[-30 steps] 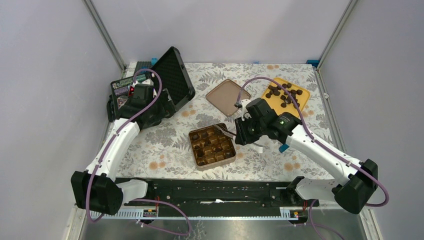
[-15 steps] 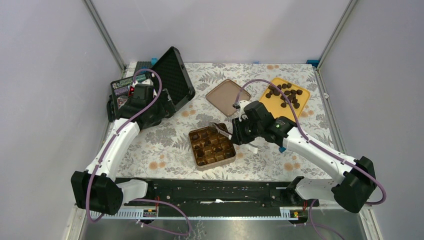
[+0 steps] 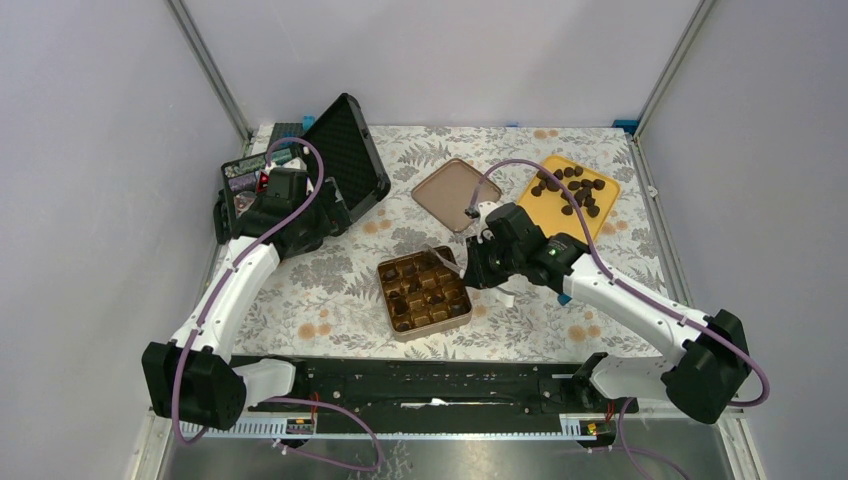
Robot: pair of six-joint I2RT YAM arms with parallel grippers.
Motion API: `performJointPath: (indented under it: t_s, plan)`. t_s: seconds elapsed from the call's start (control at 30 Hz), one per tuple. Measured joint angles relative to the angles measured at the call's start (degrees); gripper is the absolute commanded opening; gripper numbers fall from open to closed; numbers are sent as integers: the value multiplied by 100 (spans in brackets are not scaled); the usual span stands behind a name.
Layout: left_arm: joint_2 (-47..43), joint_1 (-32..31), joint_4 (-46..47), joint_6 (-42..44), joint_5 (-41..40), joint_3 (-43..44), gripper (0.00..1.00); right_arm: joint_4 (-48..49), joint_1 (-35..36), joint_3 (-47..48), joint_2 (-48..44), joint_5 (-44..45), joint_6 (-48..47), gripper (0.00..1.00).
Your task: Pack the chocolate
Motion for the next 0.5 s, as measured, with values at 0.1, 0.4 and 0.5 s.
performJointPath:
  t_s: [0.1, 0.4, 0.5]
  plan:
    - [0, 0, 0, 0, 0, 0, 99, -22, 9, 0, -55, 227, 39, 0]
    - [0, 0, 0, 0, 55, 0, 99, -579, -448, 190, -632, 2035, 234, 0]
    - [0, 0, 2, 0, 70, 0, 99, -675, -1425, 286, -669, 2345, 328, 9]
